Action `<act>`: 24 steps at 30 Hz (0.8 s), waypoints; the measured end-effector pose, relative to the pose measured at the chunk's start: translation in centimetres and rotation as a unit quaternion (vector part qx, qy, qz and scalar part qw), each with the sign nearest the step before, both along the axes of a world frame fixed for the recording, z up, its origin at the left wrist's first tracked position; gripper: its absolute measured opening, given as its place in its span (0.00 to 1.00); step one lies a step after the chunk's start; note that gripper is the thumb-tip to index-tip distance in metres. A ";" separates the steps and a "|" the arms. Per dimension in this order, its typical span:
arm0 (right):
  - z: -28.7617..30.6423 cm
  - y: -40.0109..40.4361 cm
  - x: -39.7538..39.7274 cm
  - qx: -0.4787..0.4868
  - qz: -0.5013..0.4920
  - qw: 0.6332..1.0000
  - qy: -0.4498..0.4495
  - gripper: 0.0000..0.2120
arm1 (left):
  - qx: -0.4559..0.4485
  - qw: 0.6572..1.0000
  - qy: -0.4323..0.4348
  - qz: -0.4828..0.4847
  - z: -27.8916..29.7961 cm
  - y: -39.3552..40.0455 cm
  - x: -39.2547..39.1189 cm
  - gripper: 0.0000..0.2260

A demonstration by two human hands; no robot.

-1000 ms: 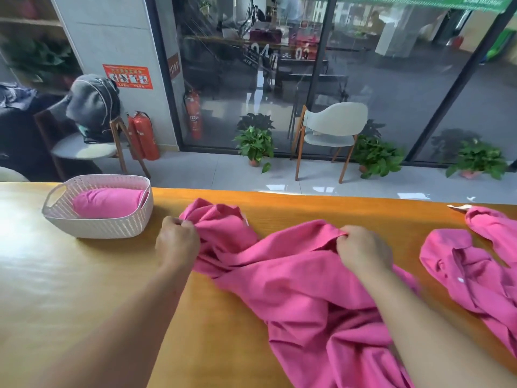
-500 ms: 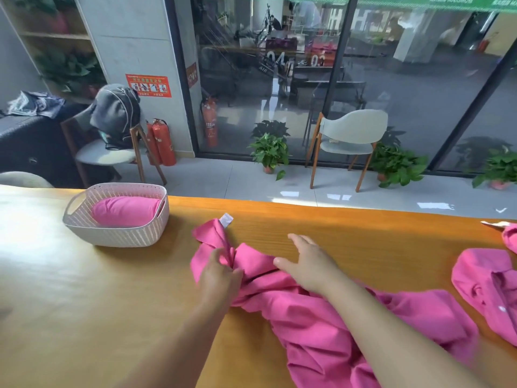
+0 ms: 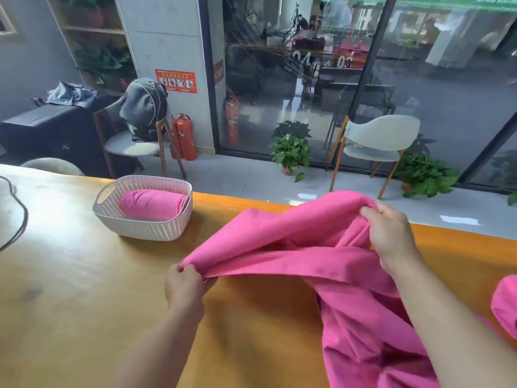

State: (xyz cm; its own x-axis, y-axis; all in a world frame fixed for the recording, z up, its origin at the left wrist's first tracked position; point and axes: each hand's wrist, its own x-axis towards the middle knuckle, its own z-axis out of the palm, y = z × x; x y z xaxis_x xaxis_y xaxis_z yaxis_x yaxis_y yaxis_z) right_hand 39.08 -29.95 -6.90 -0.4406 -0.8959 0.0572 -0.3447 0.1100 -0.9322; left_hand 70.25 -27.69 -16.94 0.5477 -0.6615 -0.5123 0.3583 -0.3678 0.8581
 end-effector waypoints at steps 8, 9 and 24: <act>-0.6 2.3 1.6 0.432 0.416 0.753 0.269 0.09 | 0.171 0.913 -0.317 -0.191 0.2 1.4 0.5 0.14; -0.7 3.0 2.5 0.440 0.436 0.719 0.315 0.11 | 0.159 0.903 -0.360 -0.172 0.3 1.7 0.5 0.18; -5.0 3.2 -4.5 0.464 0.285 0.690 0.477 0.26 | -0.016 0.591 -0.536 -0.603 -2.5 -2.1 -7.0 0.24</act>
State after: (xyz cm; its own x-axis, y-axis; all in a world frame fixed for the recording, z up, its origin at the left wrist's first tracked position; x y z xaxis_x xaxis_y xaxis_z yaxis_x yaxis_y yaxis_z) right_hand 34.61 -26.78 -11.87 -0.1606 -0.7543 -0.6366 -0.9864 0.1005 0.1297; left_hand 63.29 -29.76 -19.44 -0.3331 -0.9018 -0.2754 -0.9033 0.2214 0.3675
